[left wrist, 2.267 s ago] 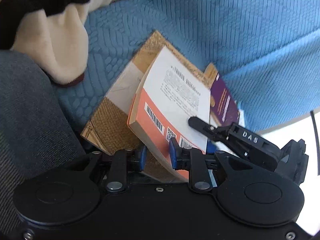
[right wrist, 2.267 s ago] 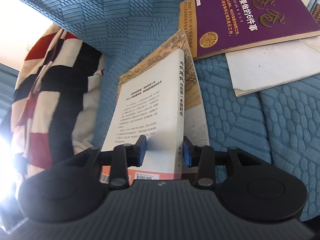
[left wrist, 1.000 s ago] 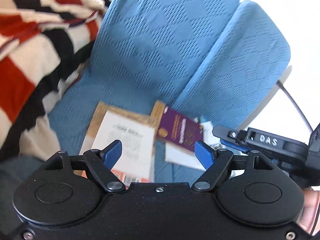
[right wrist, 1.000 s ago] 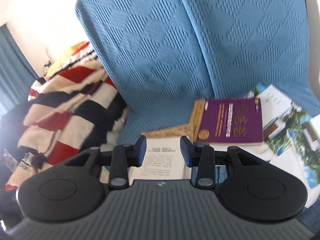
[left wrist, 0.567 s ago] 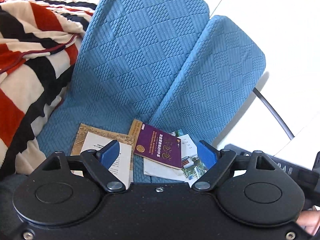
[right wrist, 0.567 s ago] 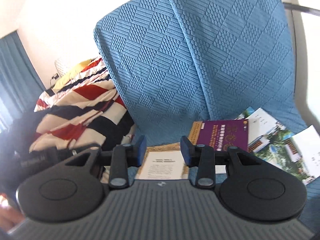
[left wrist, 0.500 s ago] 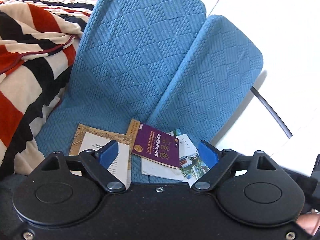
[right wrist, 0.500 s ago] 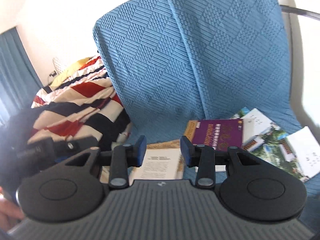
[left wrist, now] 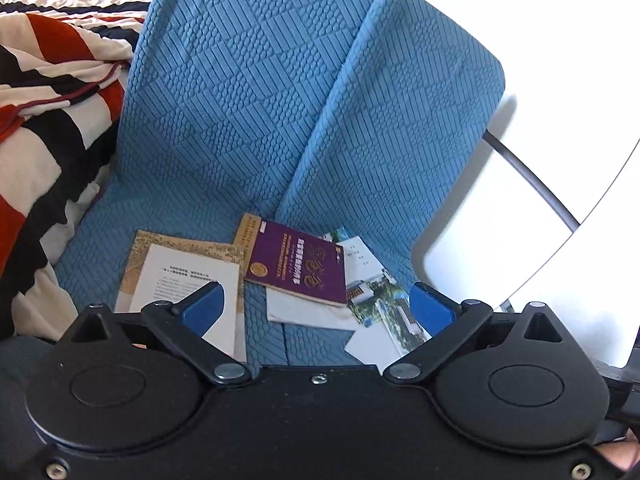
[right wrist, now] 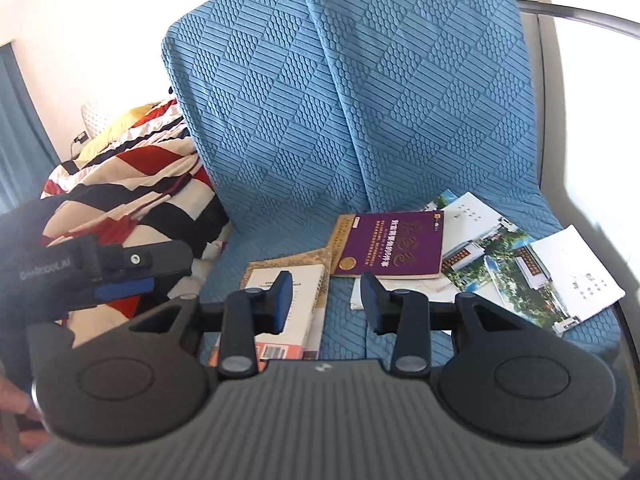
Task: Organize objects
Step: 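Lift both grippers up and away from the stacked books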
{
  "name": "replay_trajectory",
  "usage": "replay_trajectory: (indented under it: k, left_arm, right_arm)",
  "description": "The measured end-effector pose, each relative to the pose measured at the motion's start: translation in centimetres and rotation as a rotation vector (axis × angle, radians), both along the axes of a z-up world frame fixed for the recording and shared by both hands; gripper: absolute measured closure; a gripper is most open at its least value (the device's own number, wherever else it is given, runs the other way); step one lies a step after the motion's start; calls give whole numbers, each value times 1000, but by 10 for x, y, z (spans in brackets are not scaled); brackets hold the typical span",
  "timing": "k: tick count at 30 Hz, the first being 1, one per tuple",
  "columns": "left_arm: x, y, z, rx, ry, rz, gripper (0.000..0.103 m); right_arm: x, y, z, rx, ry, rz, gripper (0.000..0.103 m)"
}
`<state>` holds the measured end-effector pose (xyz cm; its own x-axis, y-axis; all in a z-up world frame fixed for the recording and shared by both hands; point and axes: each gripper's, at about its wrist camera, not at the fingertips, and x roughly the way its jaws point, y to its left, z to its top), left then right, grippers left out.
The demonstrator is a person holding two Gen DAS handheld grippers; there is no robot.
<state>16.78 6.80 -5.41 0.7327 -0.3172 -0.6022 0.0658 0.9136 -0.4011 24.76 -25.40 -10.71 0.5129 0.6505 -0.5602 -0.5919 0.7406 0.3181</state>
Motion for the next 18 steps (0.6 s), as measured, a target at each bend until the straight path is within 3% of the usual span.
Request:
replay_trajectory:
  k: [18]
  left_arm:
    - [-9,-28,-9,10,20,-27,4]
  right_arm:
    - [-1,-35,-11,-27,7,-72,62]
